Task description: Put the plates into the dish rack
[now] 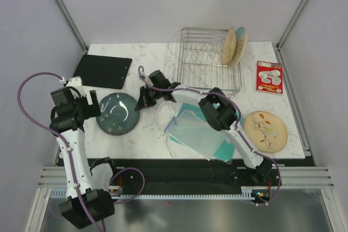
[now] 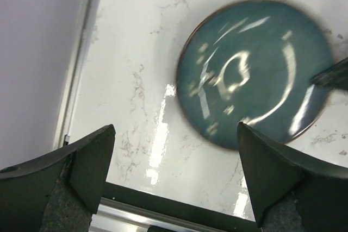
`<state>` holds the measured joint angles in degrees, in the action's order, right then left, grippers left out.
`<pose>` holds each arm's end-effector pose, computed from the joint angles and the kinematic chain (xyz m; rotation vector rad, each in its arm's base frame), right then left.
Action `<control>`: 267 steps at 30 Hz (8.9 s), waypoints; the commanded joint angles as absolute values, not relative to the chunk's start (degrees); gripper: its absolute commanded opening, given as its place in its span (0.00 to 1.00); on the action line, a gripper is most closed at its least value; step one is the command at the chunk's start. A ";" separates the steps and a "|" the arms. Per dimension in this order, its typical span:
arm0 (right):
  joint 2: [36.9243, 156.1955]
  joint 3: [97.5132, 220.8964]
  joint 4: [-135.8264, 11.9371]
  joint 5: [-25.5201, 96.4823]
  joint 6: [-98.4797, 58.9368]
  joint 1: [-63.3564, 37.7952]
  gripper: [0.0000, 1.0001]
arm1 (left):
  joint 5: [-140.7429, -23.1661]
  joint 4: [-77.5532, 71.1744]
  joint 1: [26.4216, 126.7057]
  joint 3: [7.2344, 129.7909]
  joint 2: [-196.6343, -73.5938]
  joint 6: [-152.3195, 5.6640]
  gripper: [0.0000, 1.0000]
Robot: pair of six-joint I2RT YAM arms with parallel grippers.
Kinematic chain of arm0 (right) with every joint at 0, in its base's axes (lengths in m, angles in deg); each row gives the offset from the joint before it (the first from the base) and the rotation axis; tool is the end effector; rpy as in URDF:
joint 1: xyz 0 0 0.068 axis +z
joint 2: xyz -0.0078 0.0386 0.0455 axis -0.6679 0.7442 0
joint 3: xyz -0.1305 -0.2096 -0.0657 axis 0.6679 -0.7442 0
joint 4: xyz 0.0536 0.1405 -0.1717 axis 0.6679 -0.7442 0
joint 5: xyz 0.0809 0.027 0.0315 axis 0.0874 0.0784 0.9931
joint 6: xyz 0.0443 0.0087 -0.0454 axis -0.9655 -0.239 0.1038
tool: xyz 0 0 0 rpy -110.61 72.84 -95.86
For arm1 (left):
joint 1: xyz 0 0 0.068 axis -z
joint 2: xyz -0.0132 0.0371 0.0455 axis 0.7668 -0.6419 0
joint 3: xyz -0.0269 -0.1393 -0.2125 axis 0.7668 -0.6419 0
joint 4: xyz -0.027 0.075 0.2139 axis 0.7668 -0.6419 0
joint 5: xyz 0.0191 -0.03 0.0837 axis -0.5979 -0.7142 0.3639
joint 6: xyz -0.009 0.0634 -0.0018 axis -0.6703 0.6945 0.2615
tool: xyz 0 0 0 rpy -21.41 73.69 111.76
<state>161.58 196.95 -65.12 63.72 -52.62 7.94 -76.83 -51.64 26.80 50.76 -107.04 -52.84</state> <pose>0.3159 0.4195 0.1202 -0.6274 2.4500 1.4599 0.1379 0.0565 0.3015 -0.2539 2.2516 0.2381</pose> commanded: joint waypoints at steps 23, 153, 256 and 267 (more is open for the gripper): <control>144.68 182.89 -51.54 78.90 -52.58 -5.78 0.00 | -114.47 -27.62 25.89 53.56 -149.53 -61.84 1.00; 120.35 186.08 -66.27 -18.84 -4.78 -22.40 0.60 | -99.44 -25.07 60.16 81.40 -156.37 -71.41 0.97; 103.54 174.01 -145.02 87.35 47.16 -64.77 0.90 | -117.46 -7.58 97.18 96.80 -169.04 -83.54 0.02; 104.33 170.77 -145.02 77.42 55.15 -59.75 0.89 | -117.29 -8.37 95.51 99.00 -169.83 -81.96 0.03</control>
